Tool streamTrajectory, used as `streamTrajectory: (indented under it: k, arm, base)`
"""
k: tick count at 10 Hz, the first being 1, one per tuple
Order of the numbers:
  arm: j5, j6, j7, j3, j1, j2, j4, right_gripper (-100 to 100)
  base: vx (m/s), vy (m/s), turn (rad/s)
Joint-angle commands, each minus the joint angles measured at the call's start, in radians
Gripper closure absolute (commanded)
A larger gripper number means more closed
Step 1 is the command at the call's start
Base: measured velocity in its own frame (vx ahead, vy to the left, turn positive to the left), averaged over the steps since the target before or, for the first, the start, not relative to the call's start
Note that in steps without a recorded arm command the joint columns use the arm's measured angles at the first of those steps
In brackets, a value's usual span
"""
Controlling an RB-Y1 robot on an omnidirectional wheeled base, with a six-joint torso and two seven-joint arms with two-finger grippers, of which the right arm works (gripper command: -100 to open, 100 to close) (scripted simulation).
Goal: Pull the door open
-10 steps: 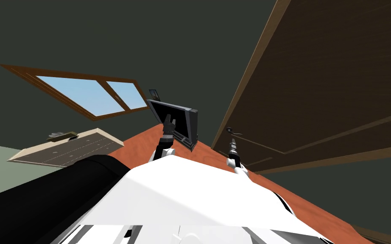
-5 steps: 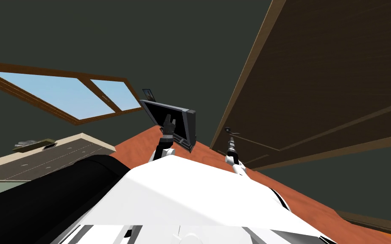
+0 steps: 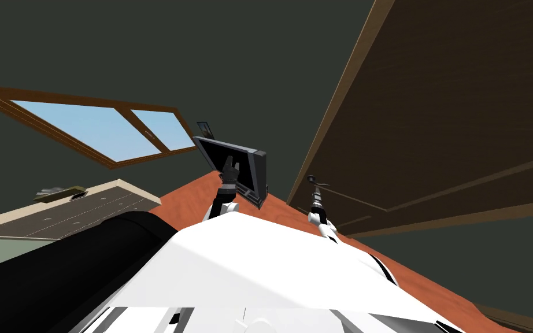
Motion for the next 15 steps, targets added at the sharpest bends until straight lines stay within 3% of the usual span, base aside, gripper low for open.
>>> streamTrajectory:
  k: [1, 4, 6, 7, 9, 11, 12, 15]
  arm:
    - [-0.020, -0.003, -0.020, 0.012, 0.014, -0.028, -0.002, -100]
    - [-0.052, -0.019, -0.048, 0.031, 0.025, -0.073, 0.022, -100]
    - [-0.060, -0.023, -0.054, 0.035, 0.027, -0.084, 0.028, -100]
    - [-0.072, -0.029, -0.065, 0.042, 0.031, -0.101, 0.037, -100]
    - [-0.079, -0.033, -0.070, 0.046, 0.033, -0.111, 0.043, -100]
    - [-0.078, -0.024, -0.067, 0.044, 0.038, -0.108, 0.029, -100]
    - [-0.078, -0.024, -0.067, 0.044, 0.038, -0.108, 0.029, 100]
    - [-0.078, -0.024, -0.067, 0.044, 0.038, -0.108, 0.029, 100]
  base:
    - [0.084, -0.060, 0.220]
    - [0.138, -0.051, 0.106]
    - [0.138, -0.029, 0.006]
    - [0.155, 0.023, -0.031]
    - [0.165, 0.027, -0.035]
    - [0.090, 0.020, -0.011]
    - [-0.008, -0.001, -0.004]
    - [-0.009, -0.001, 0.001]
